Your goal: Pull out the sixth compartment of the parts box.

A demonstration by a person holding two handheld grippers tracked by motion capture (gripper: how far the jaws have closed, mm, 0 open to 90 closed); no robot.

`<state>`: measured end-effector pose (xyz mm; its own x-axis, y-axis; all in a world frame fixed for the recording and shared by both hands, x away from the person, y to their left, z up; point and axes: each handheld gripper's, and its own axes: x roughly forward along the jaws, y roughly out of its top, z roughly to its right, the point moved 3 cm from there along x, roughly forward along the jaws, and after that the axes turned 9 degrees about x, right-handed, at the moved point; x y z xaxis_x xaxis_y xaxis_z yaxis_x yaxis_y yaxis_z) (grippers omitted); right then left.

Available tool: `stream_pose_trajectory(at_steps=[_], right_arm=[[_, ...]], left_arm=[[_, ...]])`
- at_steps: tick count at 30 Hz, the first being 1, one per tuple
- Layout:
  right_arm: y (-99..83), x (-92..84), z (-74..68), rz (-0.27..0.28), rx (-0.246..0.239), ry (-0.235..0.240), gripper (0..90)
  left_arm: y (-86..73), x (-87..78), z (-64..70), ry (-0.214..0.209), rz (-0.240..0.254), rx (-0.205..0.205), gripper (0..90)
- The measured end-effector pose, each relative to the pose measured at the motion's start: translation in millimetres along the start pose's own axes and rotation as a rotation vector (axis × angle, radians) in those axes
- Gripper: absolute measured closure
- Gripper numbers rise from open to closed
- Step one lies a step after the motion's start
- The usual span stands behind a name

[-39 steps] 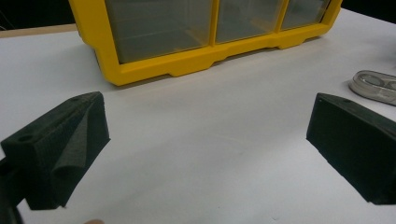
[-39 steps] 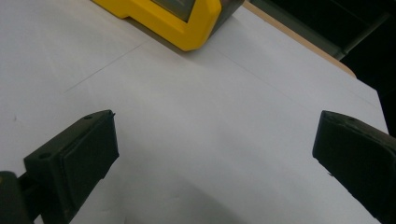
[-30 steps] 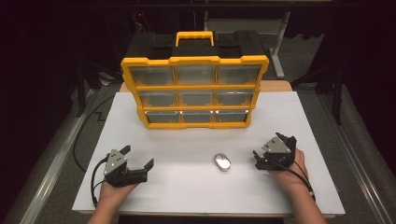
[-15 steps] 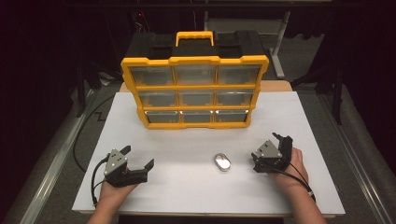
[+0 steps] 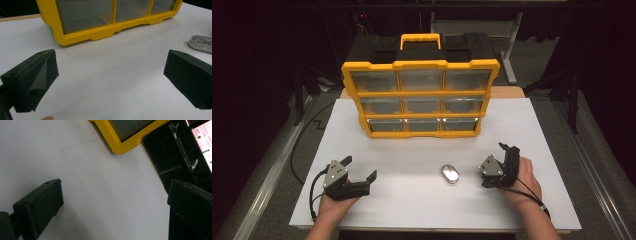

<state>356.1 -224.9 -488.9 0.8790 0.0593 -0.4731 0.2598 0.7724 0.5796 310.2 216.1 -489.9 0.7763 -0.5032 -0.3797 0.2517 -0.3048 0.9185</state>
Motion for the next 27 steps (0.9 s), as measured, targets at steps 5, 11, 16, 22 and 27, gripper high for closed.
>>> stream_pose_trajectory(at_steps=[5,11,16,22,27], right_arm=[[2.7,-1.4,-1.9,0.005,-0.041,-0.013,0.5],[6.4,-3.4,-6.7,0.0,-0.11,-0.028,0.7],[9.5,-6.1,-9.9,-0.004,-0.146,-0.039,0.7],[12.3,-7.3,-14.0,-0.007,-0.214,-0.051,0.7],[12.3,-7.3,-15.1,-0.008,-0.244,-0.062,0.7]], left_arm=[[0.1,-0.6,0.2,0.001,0.003,0.0,0.7],[0.1,-0.5,0.2,-0.001,0.003,0.002,0.7],[0.0,-0.8,0.0,0.001,0.003,0.003,0.7],[-0.1,-0.4,0.2,-0.002,0.002,0.006,0.7],[-0.5,0.4,1.7,-0.012,-0.002,0.007,0.7]])
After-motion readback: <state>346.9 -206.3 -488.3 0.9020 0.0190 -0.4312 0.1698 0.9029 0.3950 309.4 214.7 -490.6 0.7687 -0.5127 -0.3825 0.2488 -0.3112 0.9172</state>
